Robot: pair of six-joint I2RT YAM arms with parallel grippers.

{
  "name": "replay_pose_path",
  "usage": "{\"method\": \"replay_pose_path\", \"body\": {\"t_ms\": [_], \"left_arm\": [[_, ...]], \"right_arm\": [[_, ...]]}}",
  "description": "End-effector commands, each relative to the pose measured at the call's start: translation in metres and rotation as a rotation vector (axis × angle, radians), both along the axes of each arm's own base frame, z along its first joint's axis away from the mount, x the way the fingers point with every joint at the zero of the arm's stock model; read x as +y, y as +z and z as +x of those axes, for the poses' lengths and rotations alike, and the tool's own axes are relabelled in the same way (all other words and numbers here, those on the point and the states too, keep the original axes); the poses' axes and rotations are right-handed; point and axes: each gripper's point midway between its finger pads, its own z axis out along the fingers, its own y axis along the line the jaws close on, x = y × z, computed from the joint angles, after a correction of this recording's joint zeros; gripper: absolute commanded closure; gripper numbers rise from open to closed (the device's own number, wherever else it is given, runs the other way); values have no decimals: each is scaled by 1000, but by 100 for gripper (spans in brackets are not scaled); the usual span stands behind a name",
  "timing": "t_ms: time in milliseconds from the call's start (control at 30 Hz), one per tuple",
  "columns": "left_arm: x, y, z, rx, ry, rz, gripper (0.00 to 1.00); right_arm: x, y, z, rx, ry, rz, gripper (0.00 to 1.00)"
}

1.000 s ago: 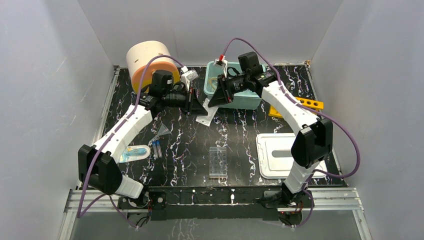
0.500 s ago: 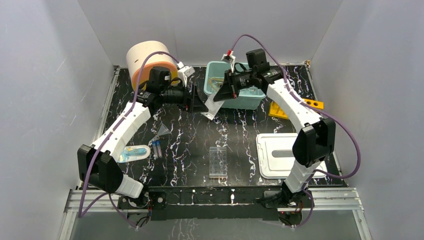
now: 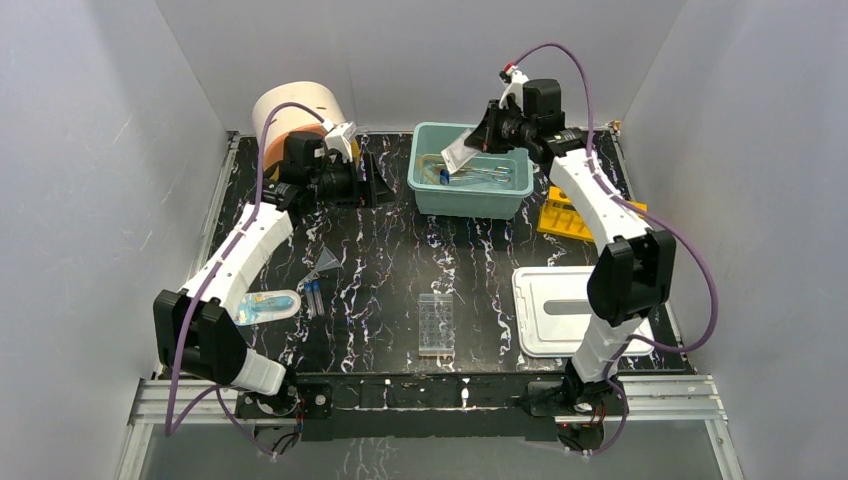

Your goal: Organize the chemistry lab equipment

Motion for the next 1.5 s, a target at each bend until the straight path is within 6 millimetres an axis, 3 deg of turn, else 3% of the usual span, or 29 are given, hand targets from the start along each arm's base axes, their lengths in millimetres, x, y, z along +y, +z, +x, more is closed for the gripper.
{"method": "replay_pose_path", "body": {"t_ms": [0, 100, 333, 567, 767, 867, 1000, 1067, 1267, 1467], "left_arm": [[7, 1, 4, 0, 90, -11, 23], [14, -7, 12, 18, 164, 12, 23], [55, -34, 26, 144, 478, 133, 23], [83, -47, 21, 163, 619, 217, 22], [88, -52, 18, 173, 637, 236, 22], [91, -54, 17, 179, 647, 249, 22], [100, -54, 13, 182, 680, 284, 21], [108, -56, 10, 185, 708, 312, 20], [118, -47, 0, 179, 764, 310, 14], [135, -67, -18, 252, 839, 375, 13]], "right_arm": [[-15, -3, 59, -37, -254, -18, 100], [-17, -25, 80, -1, -323, -20, 100], [-20, -68, 120, 72, -463, -14, 100], [-16, -102, 134, 98, -458, -44, 100], [-24, -121, 142, 102, -516, -75, 99], [-30, -125, 144, 100, -540, -101, 88], [-43, -116, 141, 82, -583, -153, 64], [-51, -106, 138, 61, -607, -185, 56], [-65, -65, 118, 15, -615, -259, 49], [-63, -21, 95, -57, -595, -277, 44]]}}
